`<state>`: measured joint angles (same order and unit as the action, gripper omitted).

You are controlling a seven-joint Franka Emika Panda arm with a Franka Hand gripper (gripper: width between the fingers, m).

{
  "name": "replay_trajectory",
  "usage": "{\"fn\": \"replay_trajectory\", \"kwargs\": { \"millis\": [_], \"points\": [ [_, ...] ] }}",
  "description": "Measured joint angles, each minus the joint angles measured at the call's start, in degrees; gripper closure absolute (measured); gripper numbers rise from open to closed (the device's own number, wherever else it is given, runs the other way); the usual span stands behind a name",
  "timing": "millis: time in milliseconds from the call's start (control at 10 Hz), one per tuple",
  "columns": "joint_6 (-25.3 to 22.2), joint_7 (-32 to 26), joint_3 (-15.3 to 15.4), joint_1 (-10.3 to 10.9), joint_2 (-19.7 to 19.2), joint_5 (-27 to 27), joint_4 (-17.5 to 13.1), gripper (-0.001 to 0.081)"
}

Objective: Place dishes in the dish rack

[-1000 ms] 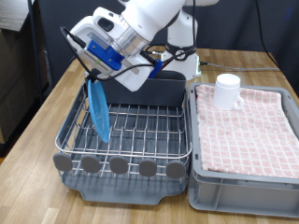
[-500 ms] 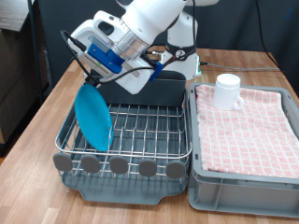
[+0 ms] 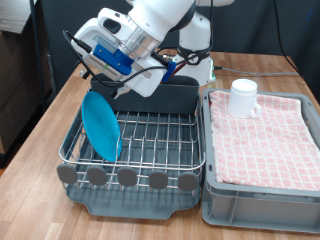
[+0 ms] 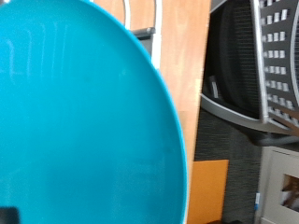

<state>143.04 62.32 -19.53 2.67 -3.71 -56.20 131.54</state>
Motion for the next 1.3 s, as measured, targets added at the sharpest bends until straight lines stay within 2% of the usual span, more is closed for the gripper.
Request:
{"fn": "replay_trajectory", "kwargs": {
  "millis": [100,200,300,500,900,1000,1100,1200,1300],
  "points": [
    [1.0,-3.1,0.0,0.0,0.0,3.6,-0.2,0.0086],
    [1.6,-5.9,0.0,0.0,0.1,7.1,-0.4,0.0023],
    [1.6,-8.0,0.0,0.0,0.2,9.7,-0.8,0.0023],
    [1.2,-9.0,0.0,0.0,1.3,10.1,-1.5,0.0009],
    [-6.6,-14.7,1.3,0.5,6.2,11.9,-4.3,0.0003],
    [-6.4,-14.5,1.3,0.5,5.9,11.9,-4.3,0.0003],
    [-8.9,-18.3,1.4,0.6,5.7,17.5,-4.4,0.0003],
    [-13.7,-23.2,1.7,0.9,5.7,24.2,-5.4,0.0003],
    [-18.0,-26.0,2.4,1.4,6.0,28.5,-6.6,0.0003]
  ]
}}
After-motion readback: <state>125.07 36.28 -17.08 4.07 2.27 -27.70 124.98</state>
